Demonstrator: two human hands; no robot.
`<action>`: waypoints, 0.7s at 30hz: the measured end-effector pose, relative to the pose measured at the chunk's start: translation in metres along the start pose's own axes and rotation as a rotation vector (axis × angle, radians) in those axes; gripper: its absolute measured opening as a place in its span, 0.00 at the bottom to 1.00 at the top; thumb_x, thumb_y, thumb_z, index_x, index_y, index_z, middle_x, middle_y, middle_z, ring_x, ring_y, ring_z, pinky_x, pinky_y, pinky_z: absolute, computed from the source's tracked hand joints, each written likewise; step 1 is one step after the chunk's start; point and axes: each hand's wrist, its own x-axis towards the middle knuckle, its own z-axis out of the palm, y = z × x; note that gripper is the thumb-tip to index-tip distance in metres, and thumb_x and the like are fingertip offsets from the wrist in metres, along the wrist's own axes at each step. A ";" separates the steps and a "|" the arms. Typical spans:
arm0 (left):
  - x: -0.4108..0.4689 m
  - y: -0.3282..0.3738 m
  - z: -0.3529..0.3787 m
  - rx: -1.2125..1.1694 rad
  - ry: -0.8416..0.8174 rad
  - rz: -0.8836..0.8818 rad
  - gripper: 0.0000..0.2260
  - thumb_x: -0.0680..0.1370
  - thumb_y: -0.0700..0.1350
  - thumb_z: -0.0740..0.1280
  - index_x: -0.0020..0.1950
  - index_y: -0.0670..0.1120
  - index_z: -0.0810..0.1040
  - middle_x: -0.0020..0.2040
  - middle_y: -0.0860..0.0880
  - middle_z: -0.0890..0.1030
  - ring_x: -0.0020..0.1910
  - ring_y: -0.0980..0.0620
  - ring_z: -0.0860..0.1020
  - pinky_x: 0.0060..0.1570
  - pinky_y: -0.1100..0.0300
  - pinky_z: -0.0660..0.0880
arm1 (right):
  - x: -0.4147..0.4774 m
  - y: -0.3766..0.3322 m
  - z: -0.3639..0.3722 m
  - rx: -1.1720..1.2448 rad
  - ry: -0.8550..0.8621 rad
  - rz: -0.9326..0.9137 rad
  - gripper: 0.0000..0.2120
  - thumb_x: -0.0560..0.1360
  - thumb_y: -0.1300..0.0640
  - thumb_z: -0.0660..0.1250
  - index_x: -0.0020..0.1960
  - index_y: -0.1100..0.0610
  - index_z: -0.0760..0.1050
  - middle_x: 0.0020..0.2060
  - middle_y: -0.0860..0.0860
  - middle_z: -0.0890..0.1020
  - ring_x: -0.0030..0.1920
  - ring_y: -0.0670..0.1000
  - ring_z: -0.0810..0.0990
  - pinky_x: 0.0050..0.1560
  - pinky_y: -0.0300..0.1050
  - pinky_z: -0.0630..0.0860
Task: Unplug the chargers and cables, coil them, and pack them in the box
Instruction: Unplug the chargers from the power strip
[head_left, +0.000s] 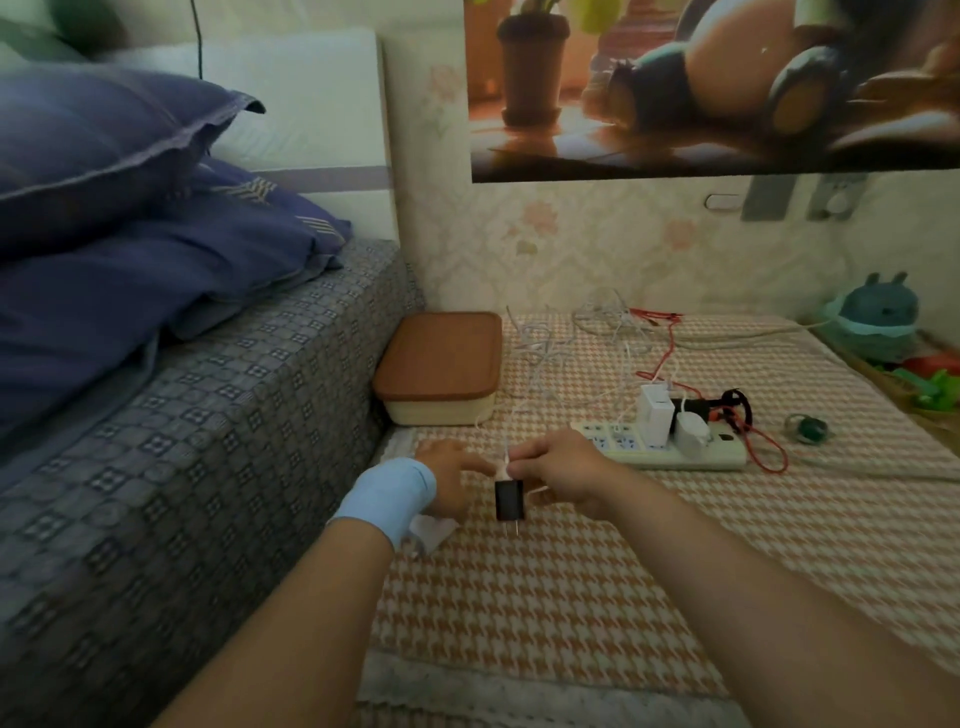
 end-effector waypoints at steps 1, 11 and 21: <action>-0.004 -0.008 0.003 0.052 -0.087 -0.029 0.31 0.77 0.45 0.69 0.75 0.64 0.61 0.80 0.49 0.51 0.78 0.42 0.54 0.72 0.46 0.63 | 0.001 0.002 0.009 -0.016 -0.021 0.013 0.03 0.79 0.64 0.70 0.52 0.60 0.81 0.46 0.56 0.84 0.40 0.51 0.82 0.32 0.42 0.77; -0.006 -0.037 0.020 -0.190 0.109 -0.188 0.30 0.78 0.51 0.69 0.78 0.48 0.62 0.76 0.45 0.64 0.71 0.43 0.68 0.67 0.51 0.70 | 0.020 0.024 0.041 -0.404 0.109 -0.070 0.16 0.77 0.59 0.70 0.33 0.66 0.76 0.31 0.66 0.73 0.33 0.53 0.71 0.37 0.44 0.67; -0.003 -0.002 0.003 -0.046 0.322 -0.162 0.16 0.81 0.47 0.57 0.67 0.54 0.74 0.71 0.47 0.68 0.68 0.43 0.67 0.66 0.48 0.69 | 0.010 0.023 0.052 -0.228 0.038 -0.143 0.10 0.78 0.63 0.69 0.46 0.72 0.81 0.41 0.68 0.83 0.40 0.66 0.83 0.44 0.62 0.83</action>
